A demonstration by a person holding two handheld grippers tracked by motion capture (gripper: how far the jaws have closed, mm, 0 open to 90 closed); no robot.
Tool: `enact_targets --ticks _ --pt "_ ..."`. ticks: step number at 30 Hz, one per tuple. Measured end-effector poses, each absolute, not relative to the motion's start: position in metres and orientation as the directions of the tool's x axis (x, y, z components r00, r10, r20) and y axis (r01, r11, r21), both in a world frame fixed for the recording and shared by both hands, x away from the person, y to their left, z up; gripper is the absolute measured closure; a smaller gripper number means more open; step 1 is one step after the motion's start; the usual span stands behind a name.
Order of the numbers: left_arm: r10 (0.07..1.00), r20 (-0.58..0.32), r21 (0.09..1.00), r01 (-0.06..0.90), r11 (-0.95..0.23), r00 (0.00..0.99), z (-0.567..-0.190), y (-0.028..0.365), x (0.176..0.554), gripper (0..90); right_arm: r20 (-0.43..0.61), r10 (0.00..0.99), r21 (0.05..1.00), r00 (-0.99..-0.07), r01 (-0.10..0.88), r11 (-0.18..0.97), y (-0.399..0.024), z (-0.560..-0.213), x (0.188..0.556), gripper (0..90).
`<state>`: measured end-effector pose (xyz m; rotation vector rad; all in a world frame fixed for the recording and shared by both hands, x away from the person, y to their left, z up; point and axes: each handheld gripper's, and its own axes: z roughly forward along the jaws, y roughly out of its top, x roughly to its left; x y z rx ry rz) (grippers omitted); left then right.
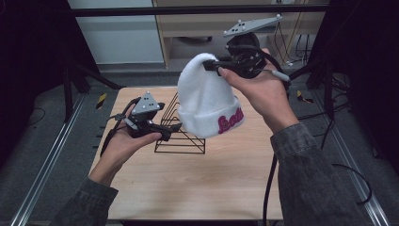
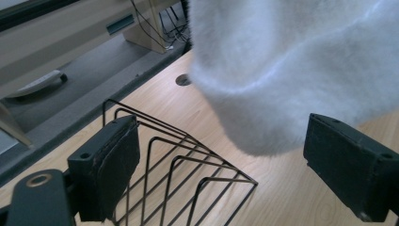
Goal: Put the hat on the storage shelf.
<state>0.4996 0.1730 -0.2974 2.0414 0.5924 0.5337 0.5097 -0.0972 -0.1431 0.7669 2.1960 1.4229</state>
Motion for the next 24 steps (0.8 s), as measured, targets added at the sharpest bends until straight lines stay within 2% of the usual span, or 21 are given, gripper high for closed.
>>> enact_targets --ticks 5,10,13,14,17,22,24 --pt "0.558 0.115 0.856 0.203 -0.475 0.822 -0.303 0.164 0.503 11.1 -0.044 0.624 0.919 -0.780 0.213 0.331 -0.087 -0.144 0.508 82.9" --pt "0.558 0.098 0.855 0.217 -0.470 0.824 -0.308 0.158 0.506 11.3 -0.047 0.606 0.918 -0.794 0.205 0.340 -0.079 -0.146 0.507 82.8" --pt "0.562 0.058 0.851 0.254 -0.460 0.825 -0.312 0.157 0.510 14.6 -0.040 0.599 0.917 -0.800 0.207 0.339 -0.077 -0.147 0.506 82.8" --pt "0.566 0.055 0.852 0.257 -0.457 0.823 -0.312 0.157 0.510 22.2 -0.039 0.598 0.918 -0.801 0.208 0.338 -0.077 -0.147 0.507 82.8" --pt "0.568 0.036 0.846 0.277 -0.455 0.822 -0.314 0.157 0.512 36.4 -0.036 0.596 0.918 -0.802 0.210 0.337 -0.077 -0.149 0.507 82.8" --pt "0.573 0.040 0.843 0.281 -0.460 0.819 -0.315 0.157 0.515 68.9 -0.030 0.600 0.916 -0.799 0.218 0.336 -0.080 -0.152 0.509 82.8" --pt "0.575 0.045 0.846 0.275 -0.457 0.817 -0.314 0.159 0.515 73.2 -0.029 0.604 0.917 -0.797 0.220 0.333 -0.083 -0.154 0.510 82.8"
